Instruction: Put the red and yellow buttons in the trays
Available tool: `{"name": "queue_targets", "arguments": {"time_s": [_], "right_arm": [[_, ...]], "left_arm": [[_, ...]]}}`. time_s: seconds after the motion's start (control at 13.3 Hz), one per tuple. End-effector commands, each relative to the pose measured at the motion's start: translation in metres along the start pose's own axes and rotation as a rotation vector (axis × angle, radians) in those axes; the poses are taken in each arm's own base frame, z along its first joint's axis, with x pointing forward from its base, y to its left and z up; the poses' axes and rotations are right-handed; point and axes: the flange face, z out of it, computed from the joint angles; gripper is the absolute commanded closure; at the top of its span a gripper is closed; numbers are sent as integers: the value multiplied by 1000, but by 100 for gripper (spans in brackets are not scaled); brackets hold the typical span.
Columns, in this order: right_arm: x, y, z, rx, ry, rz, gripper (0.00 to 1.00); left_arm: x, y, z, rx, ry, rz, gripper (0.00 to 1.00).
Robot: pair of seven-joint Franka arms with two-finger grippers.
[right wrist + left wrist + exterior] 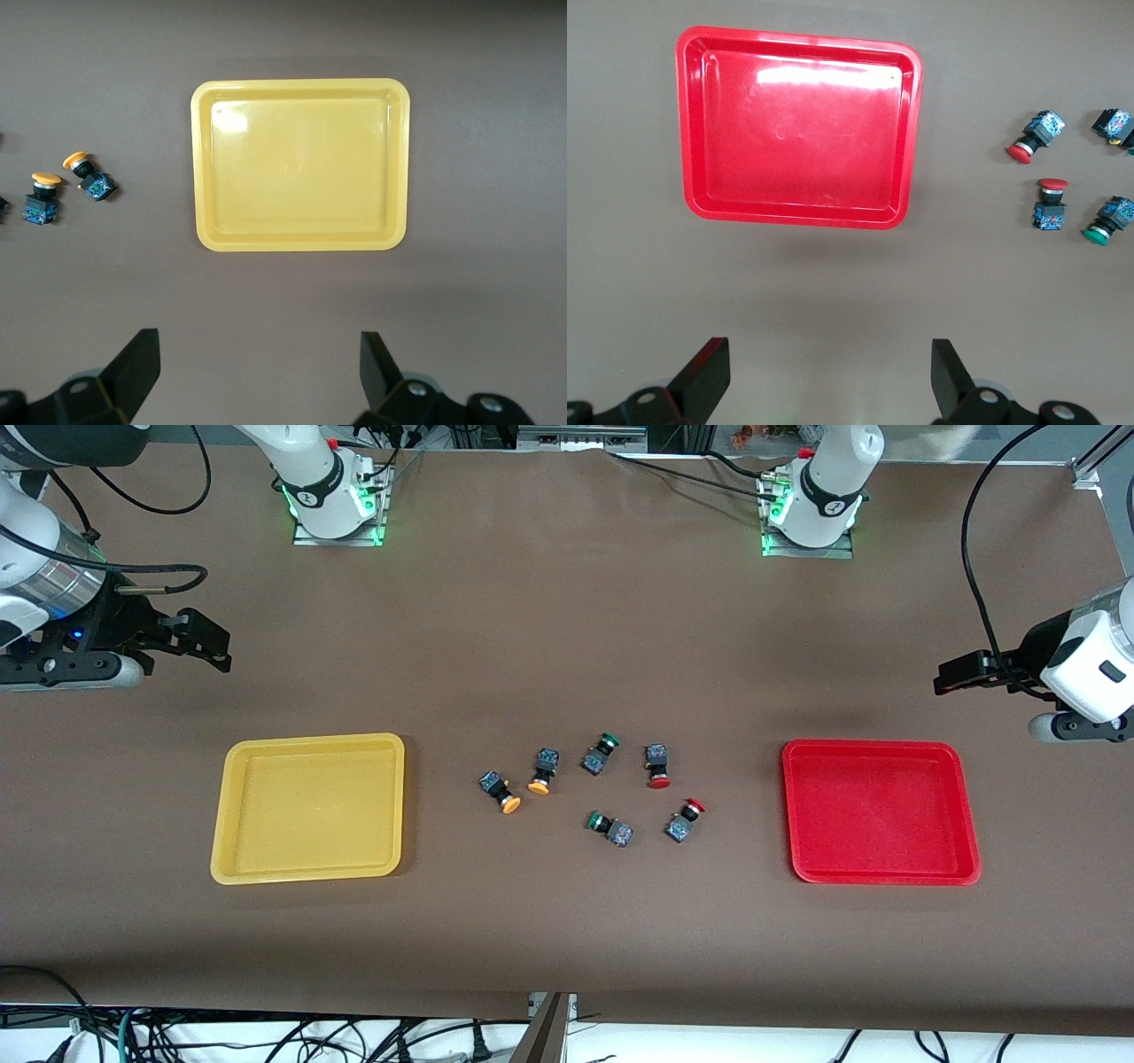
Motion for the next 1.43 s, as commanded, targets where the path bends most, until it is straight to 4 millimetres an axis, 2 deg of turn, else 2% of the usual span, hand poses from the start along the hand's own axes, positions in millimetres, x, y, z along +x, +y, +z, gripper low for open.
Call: {"name": "queue_targets", "arguments": {"time_s": [0.0,0.08,0.15,0.6,0.83,0.98,1.2,1.35], "right_arm": [[0,-2,-4,10,-1,-14,0],[0,-1,-4,10,1,-13,0],[0,-1,-3,10,-1,-13,0],[3,4,-1,13,2,-2,0],[3,3,-1,4,4,-6,0],[3,5,-1,4,3,-4,0],[5,11,0,-5,7,0,0],[14,19,6,-18,30,11,0]], "left_arm": [[4,1,-5,27,10,-7,0],[8,2,-3,27,7,-5,0],[9,1,-12,28,24,-6,0],[11,1,-11,29,15,-8,0],[13,-5,-9,26,13,-17,0],[17,3,-1,31,1,-1,0],[35,45,43,40,-67,54,0],[38,96,59,53,-48,107,0]]}}
